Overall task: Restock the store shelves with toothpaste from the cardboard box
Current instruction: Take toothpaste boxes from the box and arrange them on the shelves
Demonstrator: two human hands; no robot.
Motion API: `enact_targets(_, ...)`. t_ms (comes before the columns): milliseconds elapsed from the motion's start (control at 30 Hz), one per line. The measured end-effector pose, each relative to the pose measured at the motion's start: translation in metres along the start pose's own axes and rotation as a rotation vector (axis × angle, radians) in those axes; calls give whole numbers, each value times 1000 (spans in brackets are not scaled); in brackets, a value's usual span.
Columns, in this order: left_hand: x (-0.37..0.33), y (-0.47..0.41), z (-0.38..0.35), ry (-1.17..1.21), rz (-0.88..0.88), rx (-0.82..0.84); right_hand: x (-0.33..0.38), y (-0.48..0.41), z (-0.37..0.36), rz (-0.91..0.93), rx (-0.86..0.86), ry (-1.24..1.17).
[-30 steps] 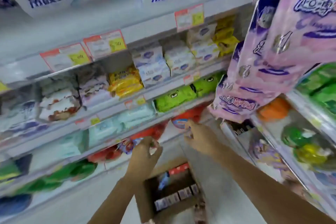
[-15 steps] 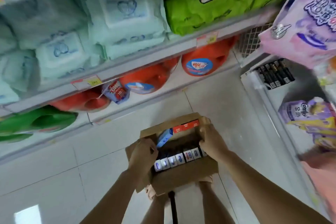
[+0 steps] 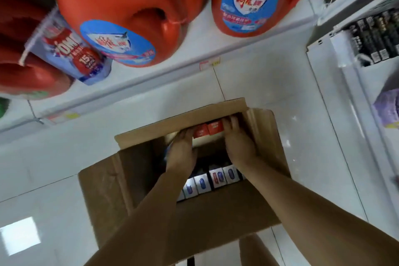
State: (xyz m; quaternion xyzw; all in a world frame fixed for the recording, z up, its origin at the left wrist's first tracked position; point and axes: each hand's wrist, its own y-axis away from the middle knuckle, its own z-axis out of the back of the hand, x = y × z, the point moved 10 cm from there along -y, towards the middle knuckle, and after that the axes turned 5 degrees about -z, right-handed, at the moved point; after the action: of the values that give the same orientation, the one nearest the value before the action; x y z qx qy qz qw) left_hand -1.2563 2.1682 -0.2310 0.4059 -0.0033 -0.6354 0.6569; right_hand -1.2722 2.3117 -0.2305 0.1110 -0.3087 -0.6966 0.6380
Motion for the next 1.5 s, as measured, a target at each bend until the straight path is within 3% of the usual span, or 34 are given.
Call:
enact_targets(133, 1, -7, -10, 2, -9, -130, -12, -14, -3, -53, 6, 158)
enact_targets(267, 1, -12, -12, 20, 57, -254, -20, -27, -6, -145, 121, 177)
enact_targets(600, -7, 11, 20, 151, 48, -168, -5, -6, 35, -174, 195, 35)
enact_targets(767, -28, 75, 70, 403, 172, -161, 14, 51, 99, -149, 179, -9)
enact_targets(900, -44, 124, 132, 621, 254, -260, 24, 95, 161, -154, 182, -5)
enact_targets(1000, -49, 155, 177, 767, 312, -332, 36, 130, 216, -105, 151, -170)
enact_targets(1167, -88, 196, 244, 1429, 368, -460, 53, 178, 312, -8, 99, -585)
enact_targets(1367, -138, 233, 303, 1720, 472, -598, 57, 213, 406, -20, -5, -1262)
enact_targets(1500, -166, 250, 323, 1783, 527, -563, 57, 222, 441, -149, -49, -1626)
